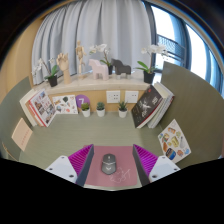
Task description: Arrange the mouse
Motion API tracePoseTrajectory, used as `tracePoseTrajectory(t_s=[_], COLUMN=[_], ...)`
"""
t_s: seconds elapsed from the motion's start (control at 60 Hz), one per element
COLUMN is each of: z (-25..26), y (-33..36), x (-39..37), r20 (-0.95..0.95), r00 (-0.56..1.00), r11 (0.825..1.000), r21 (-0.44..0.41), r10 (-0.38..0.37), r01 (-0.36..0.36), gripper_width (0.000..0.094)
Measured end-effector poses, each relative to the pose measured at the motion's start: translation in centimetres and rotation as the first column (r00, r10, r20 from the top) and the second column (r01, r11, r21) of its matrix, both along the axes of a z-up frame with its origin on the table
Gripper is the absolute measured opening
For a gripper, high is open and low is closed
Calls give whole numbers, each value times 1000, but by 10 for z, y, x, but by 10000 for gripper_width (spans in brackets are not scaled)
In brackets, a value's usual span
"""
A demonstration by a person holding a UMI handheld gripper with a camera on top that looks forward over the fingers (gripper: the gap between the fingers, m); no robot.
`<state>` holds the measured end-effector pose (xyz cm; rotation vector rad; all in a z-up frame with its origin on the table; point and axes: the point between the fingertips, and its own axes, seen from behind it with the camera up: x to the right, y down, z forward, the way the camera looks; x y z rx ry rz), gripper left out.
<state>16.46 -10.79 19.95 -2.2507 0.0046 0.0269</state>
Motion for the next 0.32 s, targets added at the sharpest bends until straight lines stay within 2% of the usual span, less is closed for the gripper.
tracePoseTrajectory(t_s=[0.117,0.317], z=[19,27], y=[-8,-12], x=[6,3], r20=[1,11], r00=[1000,1000], r11=[1000,1000], r21=[11,18], r10=[-11,15], r01=[11,-15], gripper_width=[763,759])
